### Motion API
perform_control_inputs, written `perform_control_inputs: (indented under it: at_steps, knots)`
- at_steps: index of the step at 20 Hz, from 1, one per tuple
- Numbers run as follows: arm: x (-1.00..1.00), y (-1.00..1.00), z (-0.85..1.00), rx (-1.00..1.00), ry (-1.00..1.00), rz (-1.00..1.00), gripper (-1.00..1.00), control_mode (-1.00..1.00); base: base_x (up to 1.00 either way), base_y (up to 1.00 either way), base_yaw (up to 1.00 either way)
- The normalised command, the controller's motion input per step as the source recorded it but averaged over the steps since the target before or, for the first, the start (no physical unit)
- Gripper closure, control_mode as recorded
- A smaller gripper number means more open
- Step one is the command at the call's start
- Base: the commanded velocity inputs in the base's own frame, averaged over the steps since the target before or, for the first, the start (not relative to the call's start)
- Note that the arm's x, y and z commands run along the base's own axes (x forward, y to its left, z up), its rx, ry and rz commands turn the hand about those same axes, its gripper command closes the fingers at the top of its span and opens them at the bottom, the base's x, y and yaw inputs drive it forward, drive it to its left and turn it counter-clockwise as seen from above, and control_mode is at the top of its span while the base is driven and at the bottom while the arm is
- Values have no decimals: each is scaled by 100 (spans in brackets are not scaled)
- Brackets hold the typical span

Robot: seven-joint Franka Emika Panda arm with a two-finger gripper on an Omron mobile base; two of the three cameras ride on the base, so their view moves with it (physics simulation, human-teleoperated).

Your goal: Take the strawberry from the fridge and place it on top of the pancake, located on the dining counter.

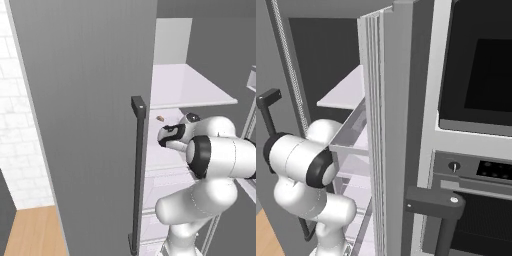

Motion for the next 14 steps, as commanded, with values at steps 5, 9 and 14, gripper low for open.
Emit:
perform_control_inputs:
  at_steps: [5, 9, 14]
  knots:
    - [-73, 36, -42, 0, -3, 0, 100, -100, 0, 0, 0]
    - [-85, 56, -44, 0, -6, 0, 100, -100, 0, 0, 0]
    - [-88, 63, 46, 0, -8, -5, 100, -100, 0, 0, 0]
